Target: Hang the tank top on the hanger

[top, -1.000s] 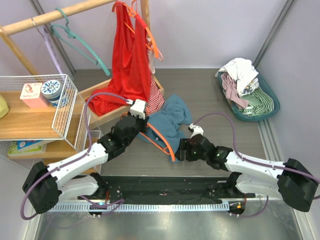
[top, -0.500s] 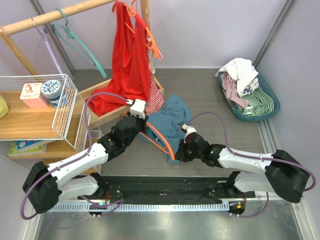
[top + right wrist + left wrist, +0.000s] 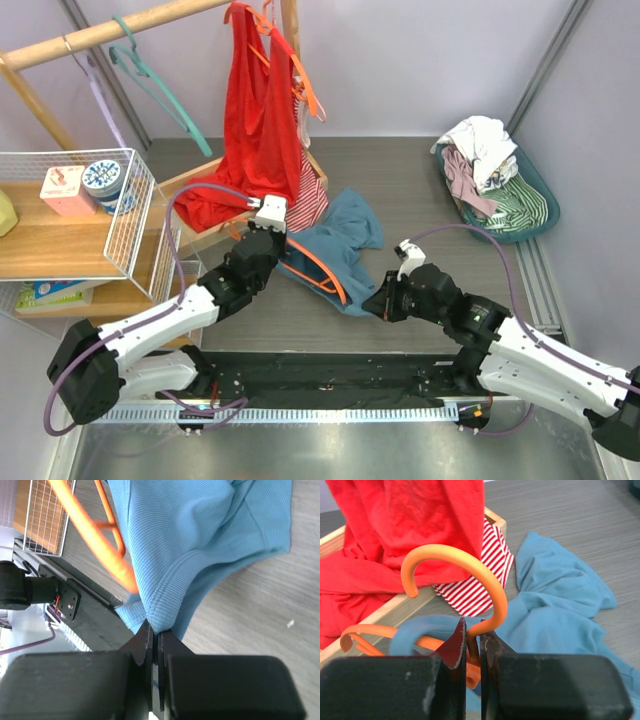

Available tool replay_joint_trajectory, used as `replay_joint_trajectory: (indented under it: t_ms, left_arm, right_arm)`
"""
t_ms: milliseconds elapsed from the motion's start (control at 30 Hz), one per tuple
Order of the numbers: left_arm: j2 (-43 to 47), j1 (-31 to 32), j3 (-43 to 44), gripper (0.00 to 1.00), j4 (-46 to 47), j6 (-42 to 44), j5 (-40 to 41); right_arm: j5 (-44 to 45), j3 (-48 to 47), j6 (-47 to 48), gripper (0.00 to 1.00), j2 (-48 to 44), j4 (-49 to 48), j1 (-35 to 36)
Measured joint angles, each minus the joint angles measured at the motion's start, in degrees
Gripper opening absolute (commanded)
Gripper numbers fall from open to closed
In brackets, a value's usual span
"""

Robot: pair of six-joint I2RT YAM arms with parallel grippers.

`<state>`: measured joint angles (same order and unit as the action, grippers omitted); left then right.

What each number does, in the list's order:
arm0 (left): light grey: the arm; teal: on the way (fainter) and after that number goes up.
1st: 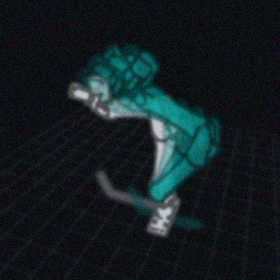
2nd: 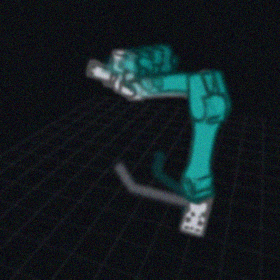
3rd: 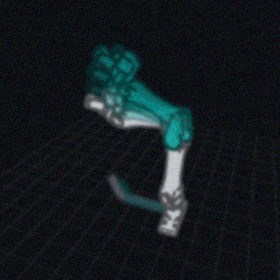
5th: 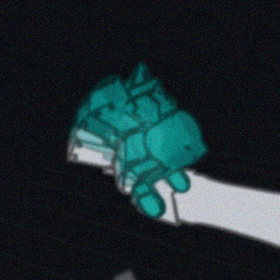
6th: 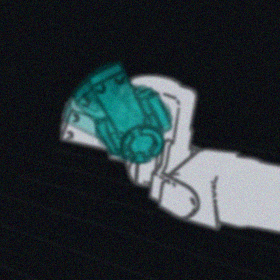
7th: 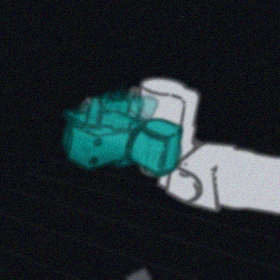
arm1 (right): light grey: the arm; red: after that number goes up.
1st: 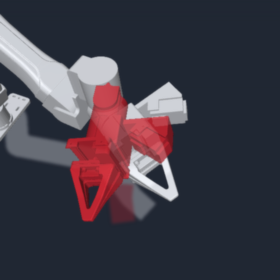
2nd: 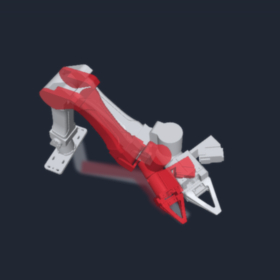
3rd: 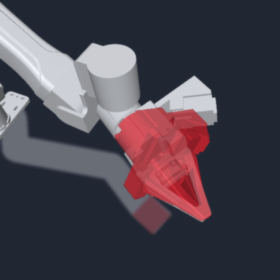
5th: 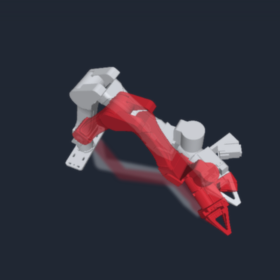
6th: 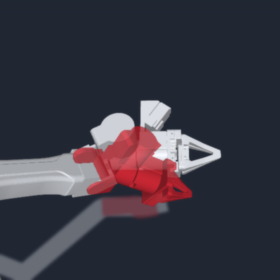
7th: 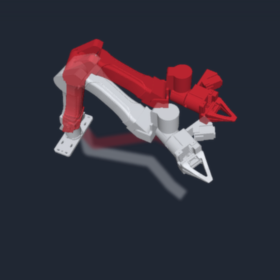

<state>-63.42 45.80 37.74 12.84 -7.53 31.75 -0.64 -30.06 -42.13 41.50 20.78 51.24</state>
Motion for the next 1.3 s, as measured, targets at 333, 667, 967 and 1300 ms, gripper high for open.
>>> replay_joint_trajectory:
  t_ms: [333, 667, 967, 1300]
  left_arm:
    - [-1.64, 0.00, 0.28, 0.00, 2.08, 0.15, 3.37]
    - [-3.85, 1.57, 0.31, 0.00, 3.74, -2.99, 3.13]
    - [-5.11, 4.02, 0.52, 0.00, 4.26, -5.68, 3.19]
    - [-5.20, 5.25, 0.70, 0.00, 4.42, -7.52, 3.30]
  right_arm:
    - [2.03, -1.84, -1.84, 0.01, -3.50, 8.76, 0.00]
    - [1.92, -4.09, -4.42, 0.01, -3.48, 8.28, 0.00]
    - [-0.83, -4.87, -6.12, 0.01, 1.62, 0.02, 0.00]
    - [-1.64, -5.42, -6.36, 0.01, 4.98, -5.92, 0.00]
